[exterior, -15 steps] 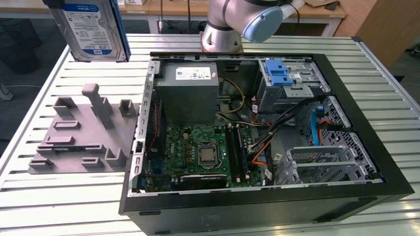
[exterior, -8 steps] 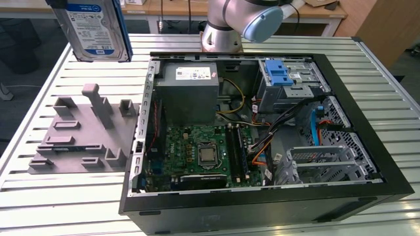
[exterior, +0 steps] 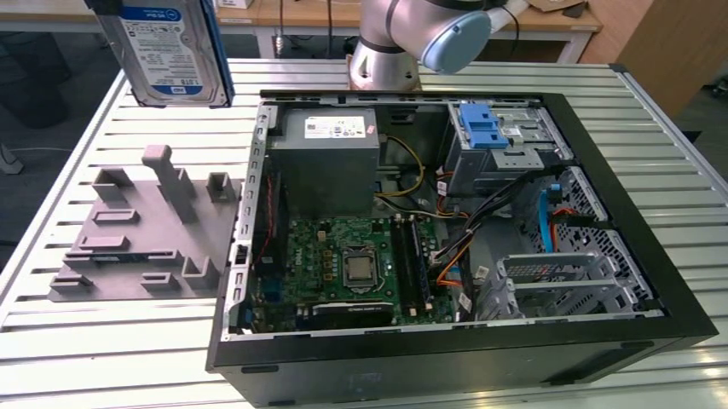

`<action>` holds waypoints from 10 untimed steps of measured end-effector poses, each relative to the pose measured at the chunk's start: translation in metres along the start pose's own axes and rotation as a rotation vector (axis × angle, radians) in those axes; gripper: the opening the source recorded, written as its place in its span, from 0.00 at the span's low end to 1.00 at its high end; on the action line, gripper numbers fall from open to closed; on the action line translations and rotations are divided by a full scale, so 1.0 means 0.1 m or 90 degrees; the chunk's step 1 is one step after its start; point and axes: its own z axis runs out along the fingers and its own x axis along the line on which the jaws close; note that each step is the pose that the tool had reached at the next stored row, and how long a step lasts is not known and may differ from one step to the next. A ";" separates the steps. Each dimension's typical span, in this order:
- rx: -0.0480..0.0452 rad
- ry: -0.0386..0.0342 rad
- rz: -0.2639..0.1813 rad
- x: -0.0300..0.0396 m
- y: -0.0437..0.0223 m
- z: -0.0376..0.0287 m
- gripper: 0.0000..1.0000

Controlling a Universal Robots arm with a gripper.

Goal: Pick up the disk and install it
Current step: 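Pick up the disk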

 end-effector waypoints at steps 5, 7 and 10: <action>0.0000 0.0000 0.000 -0.001 -0.034 -0.001 0.37; 0.0000 0.0000 0.000 -0.001 -0.046 -0.001 0.37; 0.0000 0.0000 0.000 -0.002 -0.066 -0.001 0.37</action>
